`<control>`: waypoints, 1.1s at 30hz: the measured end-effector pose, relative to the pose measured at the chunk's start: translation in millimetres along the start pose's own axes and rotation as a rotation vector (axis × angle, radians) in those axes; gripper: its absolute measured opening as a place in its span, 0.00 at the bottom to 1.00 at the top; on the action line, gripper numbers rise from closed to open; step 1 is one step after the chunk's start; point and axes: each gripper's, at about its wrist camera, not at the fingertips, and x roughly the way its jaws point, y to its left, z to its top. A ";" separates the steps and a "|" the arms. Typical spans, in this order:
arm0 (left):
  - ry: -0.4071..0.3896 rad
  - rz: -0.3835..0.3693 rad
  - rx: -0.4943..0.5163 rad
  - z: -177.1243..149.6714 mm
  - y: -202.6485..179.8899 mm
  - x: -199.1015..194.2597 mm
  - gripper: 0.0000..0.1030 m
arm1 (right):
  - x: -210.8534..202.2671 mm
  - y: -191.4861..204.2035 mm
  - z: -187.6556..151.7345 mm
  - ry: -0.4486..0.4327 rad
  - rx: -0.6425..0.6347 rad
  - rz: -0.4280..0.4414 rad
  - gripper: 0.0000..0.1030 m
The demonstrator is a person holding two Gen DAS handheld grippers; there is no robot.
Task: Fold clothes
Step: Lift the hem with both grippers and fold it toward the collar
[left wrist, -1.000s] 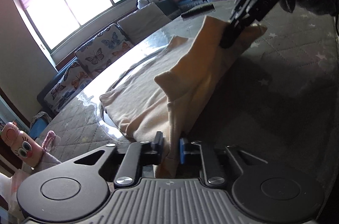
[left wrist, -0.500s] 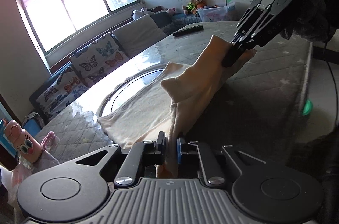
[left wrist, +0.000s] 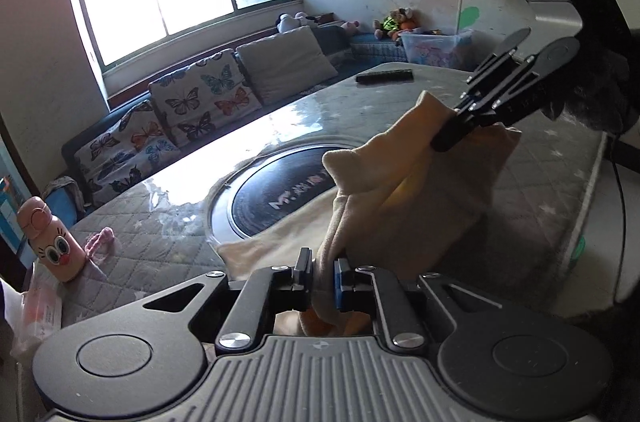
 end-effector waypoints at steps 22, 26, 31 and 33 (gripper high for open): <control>0.172 0.124 -0.229 -4.1 87.8 131.4 0.41 | 119.3 -102.7 3.0 0.027 0.224 -0.146 0.18; 0.158 0.164 -0.247 -3.1 96.6 125.2 0.46 | 98.2 -108.5 -7.8 0.045 0.233 -0.166 0.19; 0.142 0.238 -0.286 0.3 104.8 113.8 0.46 | 81.1 -112.9 -26.2 0.075 0.268 -0.183 0.18; 0.122 0.249 -0.288 4.8 100.9 106.7 0.44 | 81.1 -115.1 -30.6 0.074 0.283 -0.182 0.19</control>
